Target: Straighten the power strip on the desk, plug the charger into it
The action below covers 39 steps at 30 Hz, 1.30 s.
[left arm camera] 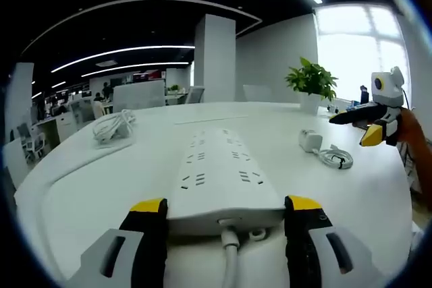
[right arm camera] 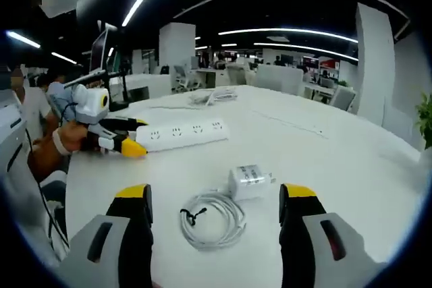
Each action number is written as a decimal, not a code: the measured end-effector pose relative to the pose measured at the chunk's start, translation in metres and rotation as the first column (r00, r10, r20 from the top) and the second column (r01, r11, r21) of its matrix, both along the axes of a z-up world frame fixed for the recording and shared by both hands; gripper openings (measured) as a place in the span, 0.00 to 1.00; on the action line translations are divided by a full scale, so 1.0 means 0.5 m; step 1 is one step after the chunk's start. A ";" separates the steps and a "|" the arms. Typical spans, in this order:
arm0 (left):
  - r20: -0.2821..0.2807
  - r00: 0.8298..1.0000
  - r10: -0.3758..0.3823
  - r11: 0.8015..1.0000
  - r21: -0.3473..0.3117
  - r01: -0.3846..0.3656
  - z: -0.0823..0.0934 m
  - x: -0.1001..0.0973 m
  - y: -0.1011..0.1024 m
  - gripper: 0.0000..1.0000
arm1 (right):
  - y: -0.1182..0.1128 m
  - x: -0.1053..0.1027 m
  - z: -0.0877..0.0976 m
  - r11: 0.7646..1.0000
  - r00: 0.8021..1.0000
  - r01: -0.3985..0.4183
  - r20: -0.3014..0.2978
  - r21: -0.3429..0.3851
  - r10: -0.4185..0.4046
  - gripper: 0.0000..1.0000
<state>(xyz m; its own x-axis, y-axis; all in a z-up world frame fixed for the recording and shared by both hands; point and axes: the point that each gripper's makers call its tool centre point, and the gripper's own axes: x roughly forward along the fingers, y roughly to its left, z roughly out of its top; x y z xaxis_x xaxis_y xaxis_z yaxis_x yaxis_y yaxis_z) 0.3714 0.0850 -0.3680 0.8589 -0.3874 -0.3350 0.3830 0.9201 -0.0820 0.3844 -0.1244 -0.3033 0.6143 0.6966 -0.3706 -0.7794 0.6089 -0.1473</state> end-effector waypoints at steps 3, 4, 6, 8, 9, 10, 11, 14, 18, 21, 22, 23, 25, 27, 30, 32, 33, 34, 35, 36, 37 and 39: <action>0.003 1.000 0.005 1.000 0.002 -0.005 0.000 0.001 0.001 0.71 | 0.027 0.026 0.047 0.999 0.993 -0.046 0.109 -0.027 0.049 0.68; 0.003 1.000 0.006 1.000 0.004 -0.006 -0.001 0.002 0.002 0.71 | 0.034 0.030 0.055 0.998 0.991 -0.058 0.122 -0.032 0.061 0.68; 0.005 1.000 0.005 1.000 0.005 -0.005 -0.001 0.002 0.003 0.71 | 0.064 0.045 0.081 0.992 0.978 -0.113 0.171 -0.065 0.122 0.69; 0.008 1.000 0.004 1.000 0.006 -0.004 -0.001 0.003 0.004 0.71 | 0.092 0.056 0.098 0.980 0.959 -0.162 0.217 -0.111 0.183 0.69; 0.010 1.000 0.003 1.000 0.009 -0.003 -0.001 0.003 0.004 0.71 | 0.105 0.059 0.099 0.966 0.945 -0.197 0.232 -0.166 0.233 0.66; 0.010 1.000 0.002 1.000 0.011 -0.002 -0.001 0.003 0.004 0.71 | 0.113 0.063 0.101 0.957 0.935 -0.209 0.245 -0.200 0.256 0.64; 0.012 1.000 0.001 1.000 0.014 -0.002 -0.002 0.003 0.005 0.71 | 0.124 0.067 0.102 0.940 0.922 -0.233 0.251 -0.247 0.295 0.66; 0.012 1.000 0.000 1.000 0.018 0.000 -0.002 0.004 0.005 0.71 | 0.162 0.084 0.104 0.892 0.886 -0.317 0.236 -0.323 0.400 0.73; 0.014 1.000 0.002 1.000 0.018 -0.002 -0.002 0.005 0.006 0.71 | 0.197 0.139 0.083 0.789 0.828 -0.405 0.182 -0.461 0.531 0.76; 0.014 1.000 0.002 1.000 0.019 -0.003 -0.003 0.006 0.005 0.71 | 0.223 0.180 0.049 0.715 0.803 -0.459 0.098 -0.527 0.588 0.79; 0.014 1.000 0.003 1.000 0.019 -0.003 -0.003 0.006 0.005 0.71 | 0.229 0.193 0.034 0.687 0.800 -0.468 0.065 -0.556 0.597 0.80; 0.014 1.000 0.003 1.000 0.019 -0.003 -0.003 0.006 0.005 0.71 | 0.236 0.201 0.027 0.670 0.792 -0.476 0.054 -0.569 0.608 0.82; 0.015 1.000 0.003 1.000 0.019 -0.003 -0.003 0.007 0.005 0.71 | 0.257 0.230 0.001 0.610 0.768 -0.495 0.018 -0.618 0.641 0.82; 0.015 1.000 0.004 1.000 0.020 -0.004 -0.003 0.007 0.005 0.71 | 0.279 0.246 -0.019 0.561 0.743 -0.531 -0.030 -0.635 0.668 0.82; 0.017 1.000 0.006 1.000 0.026 -0.006 -0.004 0.006 0.004 0.71 | 0.304 0.256 -0.044 0.491 0.708 -0.569 -0.089 -0.659 0.700 0.82; 0.019 1.000 0.006 1.000 0.029 -0.007 -0.004 0.005 0.004 0.71 | 0.315 0.259 -0.057 0.445 0.683 -0.580 -0.109 -0.682 0.722 0.81; 0.019 1.000 0.006 0.999 0.032 -0.007 -0.004 0.005 0.004 0.71 | 0.321 0.259 -0.064 0.419 0.664 -0.589 -0.118 -0.691 0.738 0.81; 0.020 1.000 0.007 0.999 0.035 -0.007 -0.004 0.005 0.004 0.71 | 0.325 0.260 -0.071 0.377 0.641 -0.595 -0.135 -0.710 0.755 0.81; 0.020 1.000 0.007 0.999 0.037 -0.008 -0.005 0.005 0.004 0.71 | 0.330 0.260 -0.075 0.347 0.622 -0.603 -0.151 -0.718 0.768 0.81; 0.020 1.000 0.007 0.999 0.040 -0.008 -0.005 0.005 0.004 0.71 | 0.333 0.260 -0.079 0.317 0.604 -0.615 -0.173 -0.722 0.778 0.80; 0.021 1.000 0.008 0.999 0.041 -0.009 -0.005 0.006 0.004 0.71 | 0.336 0.262 -0.081 0.302 0.598 -0.618 -0.184 -0.726 0.780 0.80; 0.021 1.000 0.010 0.999 0.045 -0.010 -0.006 0.006 0.005 0.71 | 0.347 0.269 -0.085 0.257 0.571 -0.627 -0.210 -0.735 0.794 0.80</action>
